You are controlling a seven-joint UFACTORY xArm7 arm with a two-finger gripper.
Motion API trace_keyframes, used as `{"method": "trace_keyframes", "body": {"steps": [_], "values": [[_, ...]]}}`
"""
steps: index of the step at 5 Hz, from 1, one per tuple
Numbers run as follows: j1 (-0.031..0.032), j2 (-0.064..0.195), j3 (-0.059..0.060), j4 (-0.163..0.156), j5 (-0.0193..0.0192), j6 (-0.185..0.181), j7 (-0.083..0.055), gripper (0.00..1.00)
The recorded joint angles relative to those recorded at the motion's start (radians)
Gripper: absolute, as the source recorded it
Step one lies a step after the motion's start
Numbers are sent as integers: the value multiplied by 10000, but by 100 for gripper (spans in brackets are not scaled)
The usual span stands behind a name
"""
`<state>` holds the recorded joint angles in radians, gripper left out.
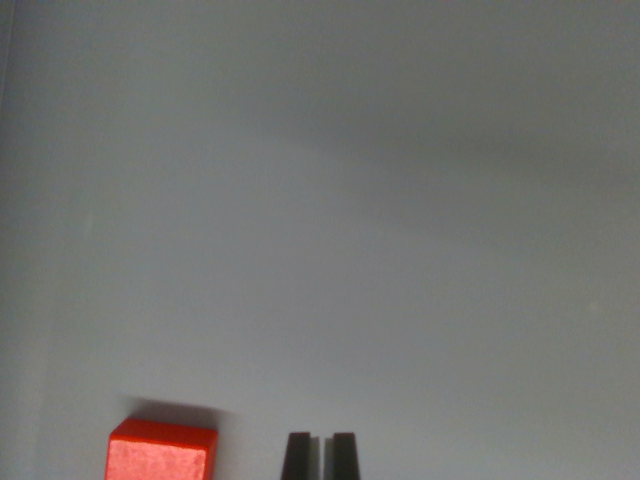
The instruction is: Reach red block
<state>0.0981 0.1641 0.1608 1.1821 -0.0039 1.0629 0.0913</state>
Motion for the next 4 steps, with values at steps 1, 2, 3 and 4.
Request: {"method": "trace_keyframes", "body": {"steps": [1, 2, 3, 4], "values": [[144, 116, 110, -397, -46, -466, 107, 0], [144, 116, 110, -397, -46, -466, 107, 0], [283, 230, 217, -784, -90, -919, 210, 0], [283, 230, 217, -784, -90, -919, 210, 0]]}}
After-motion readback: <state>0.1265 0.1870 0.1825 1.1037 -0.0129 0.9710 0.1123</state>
